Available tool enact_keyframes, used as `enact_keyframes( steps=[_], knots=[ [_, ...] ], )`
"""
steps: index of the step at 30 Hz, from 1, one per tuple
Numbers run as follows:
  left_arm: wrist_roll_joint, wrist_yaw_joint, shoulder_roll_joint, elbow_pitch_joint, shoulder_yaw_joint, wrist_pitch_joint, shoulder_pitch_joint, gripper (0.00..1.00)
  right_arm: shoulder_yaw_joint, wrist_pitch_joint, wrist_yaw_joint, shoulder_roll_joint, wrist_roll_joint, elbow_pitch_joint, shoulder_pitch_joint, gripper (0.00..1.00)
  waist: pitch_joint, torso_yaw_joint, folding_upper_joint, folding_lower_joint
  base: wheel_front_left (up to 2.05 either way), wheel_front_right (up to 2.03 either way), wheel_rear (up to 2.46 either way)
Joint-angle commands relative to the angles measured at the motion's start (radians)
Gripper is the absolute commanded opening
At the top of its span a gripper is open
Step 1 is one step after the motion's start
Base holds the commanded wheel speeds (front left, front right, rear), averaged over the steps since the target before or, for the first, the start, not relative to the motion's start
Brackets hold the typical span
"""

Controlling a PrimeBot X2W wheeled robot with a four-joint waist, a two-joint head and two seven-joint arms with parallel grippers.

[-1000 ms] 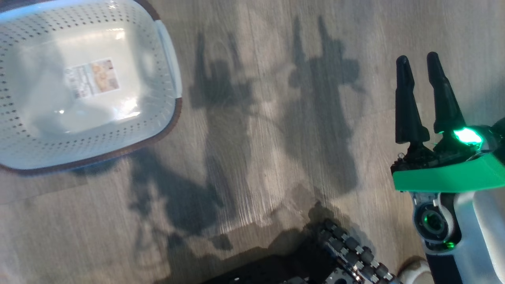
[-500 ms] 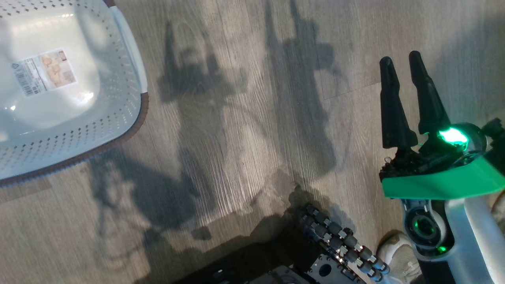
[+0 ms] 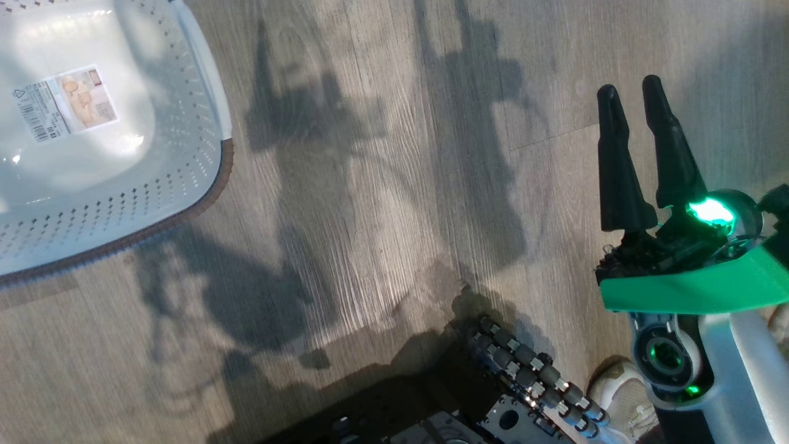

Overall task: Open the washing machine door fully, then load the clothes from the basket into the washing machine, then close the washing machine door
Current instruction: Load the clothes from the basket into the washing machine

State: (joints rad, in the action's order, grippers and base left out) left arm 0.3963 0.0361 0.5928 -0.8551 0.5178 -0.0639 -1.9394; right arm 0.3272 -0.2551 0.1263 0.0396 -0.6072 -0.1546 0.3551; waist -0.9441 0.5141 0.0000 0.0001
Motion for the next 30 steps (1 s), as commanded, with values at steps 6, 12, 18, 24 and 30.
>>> enact_keyframes(
  steps=[6, 12, 18, 24, 30],
  knots=[
    [0.016, 0.004, -0.018, -0.04, -0.002, -0.025, -0.043, 0.74, 0.011, -0.007, 0.004, 0.011, -0.006, -0.027, -0.029, 1.0, -0.001, -0.006, 0.0, -0.0001, 0.0, 0.0, 0.0],
    [0.008, 0.016, -0.034, -0.076, 0.027, -0.043, -0.056, 1.0, 0.014, -0.007, 0.004, 0.011, -0.007, -0.021, -0.021, 1.0, 0.001, -0.01, 0.0, -0.0001, 0.0, 0.0, 0.0],
    [-0.012, -0.002, -0.031, -0.085, 0.053, -0.053, -0.045, 1.0, 0.014, -0.007, 0.004, 0.011, -0.006, -0.016, -0.009, 1.0, 0.008, -0.014, 0.0, -0.0001, 0.0, 0.0, 0.0],
    [0.027, -0.026, -0.037, -0.031, 0.039, -0.082, 0.019, 1.0, 0.017, -0.007, 0.004, 0.011, 0.009, -0.006, 0.003, 1.0, 0.019, -0.041, 0.0, -0.0001, 0.0, 0.0, 0.0],
    [0.089, -0.054, -0.048, 0.074, 0.007, -0.059, 0.142, 1.0, -0.003, -0.007, 0.004, 0.011, 0.034, 0.004, 0.013, 1.0, 0.041, -0.079, 0.0, -0.0001, 0.0, 0.0, 0.0]
  ],
)
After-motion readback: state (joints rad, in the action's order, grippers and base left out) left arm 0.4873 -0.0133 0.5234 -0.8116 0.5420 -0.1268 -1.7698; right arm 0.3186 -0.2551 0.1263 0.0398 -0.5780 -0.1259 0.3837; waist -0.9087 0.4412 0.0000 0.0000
